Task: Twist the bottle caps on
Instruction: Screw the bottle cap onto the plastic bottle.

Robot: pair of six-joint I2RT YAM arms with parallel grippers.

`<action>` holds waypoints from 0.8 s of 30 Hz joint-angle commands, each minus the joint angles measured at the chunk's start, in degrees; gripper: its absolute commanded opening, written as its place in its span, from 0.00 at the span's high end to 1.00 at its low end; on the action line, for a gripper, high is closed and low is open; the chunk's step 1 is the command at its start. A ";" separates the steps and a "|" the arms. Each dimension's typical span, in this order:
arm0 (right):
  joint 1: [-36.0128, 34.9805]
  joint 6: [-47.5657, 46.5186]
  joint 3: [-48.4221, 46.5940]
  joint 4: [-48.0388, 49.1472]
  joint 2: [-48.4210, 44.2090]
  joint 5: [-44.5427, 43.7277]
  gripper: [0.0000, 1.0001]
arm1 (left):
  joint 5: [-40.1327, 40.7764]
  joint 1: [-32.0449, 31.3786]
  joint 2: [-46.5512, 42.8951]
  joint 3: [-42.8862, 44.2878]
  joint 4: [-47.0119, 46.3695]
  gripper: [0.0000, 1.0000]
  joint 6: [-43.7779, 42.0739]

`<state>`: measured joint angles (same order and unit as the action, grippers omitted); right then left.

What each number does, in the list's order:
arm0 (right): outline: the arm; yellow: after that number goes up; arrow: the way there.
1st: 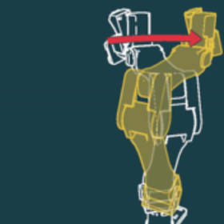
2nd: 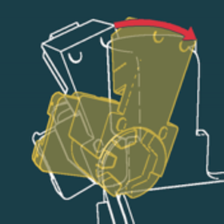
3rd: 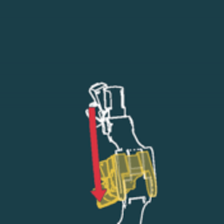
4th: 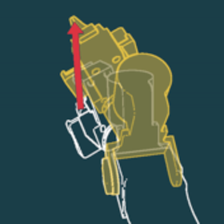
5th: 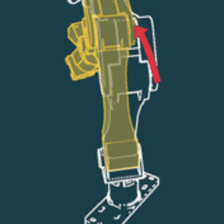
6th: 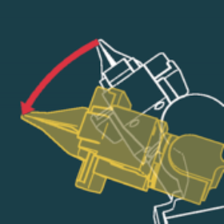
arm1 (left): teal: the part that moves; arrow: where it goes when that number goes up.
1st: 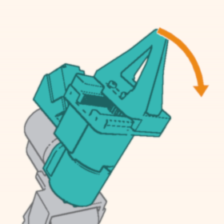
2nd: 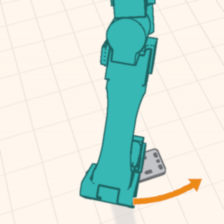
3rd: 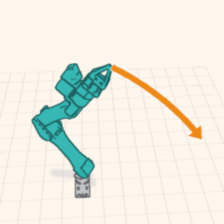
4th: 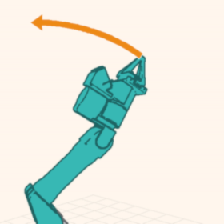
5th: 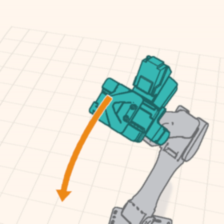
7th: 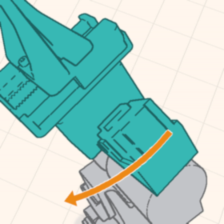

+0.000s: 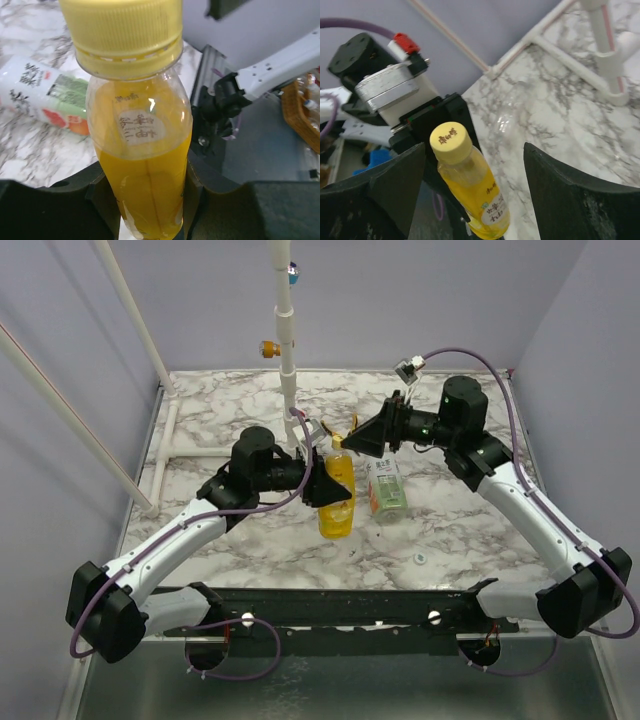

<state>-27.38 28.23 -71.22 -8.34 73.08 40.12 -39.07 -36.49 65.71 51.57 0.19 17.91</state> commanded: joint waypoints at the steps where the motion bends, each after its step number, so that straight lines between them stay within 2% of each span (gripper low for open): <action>1: 0.13 8.26 2.20 16.85 1.02 17.86 0.20 | -13.67 0.15 -0.51 -0.74 -8.38 1.00 4.19; 4: 0.09 13.91 3.66 24.06 2.20 21.12 0.24 | -15.02 0.17 -0.16 -1.28 -11.12 1.00 5.94; 6: 0.14 15.89 4.21 26.87 2.33 21.55 0.32 | -15.27 0.18 -0.14 -1.45 -12.28 1.00 6.68; 8: 0.18 16.34 4.25 27.31 2.33 21.33 0.44 | -15.52 0.11 -0.07 -1.47 -12.79 1.00 7.00; 14: 0.14 16.49 4.24 26.41 1.91 20.36 0.63 | -15.33 0.10 0.29 -1.39 -13.08 1.00 7.39; 17: 0.13 14.35 3.80 22.29 1.19 18.05 0.72 | -13.66 0.10 0.73 -1.15 -11.17 1.00 6.83; 19: 0.13 10.64 2.59 16.12 0.52 14.17 0.78 | -9.20 0.11 0.82 -0.65 -7.93 1.00 5.13; 22: 0.15 5.85 0.88 6.52 -1.23 4.18 0.83 | 0.57 0.13 0.87 0.35 -3.21 1.00 3.69; 24: -0.40 4.19 -0.03 0.68 -2.22 -3.85 0.83 | 7.83 -0.06 1.23 1.37 -0.45 1.00 3.22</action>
<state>-27.49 38.00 -68.05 6.24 73.91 51.81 -47.44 -36.58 66.28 50.78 -7.25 23.92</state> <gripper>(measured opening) 0.339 0.429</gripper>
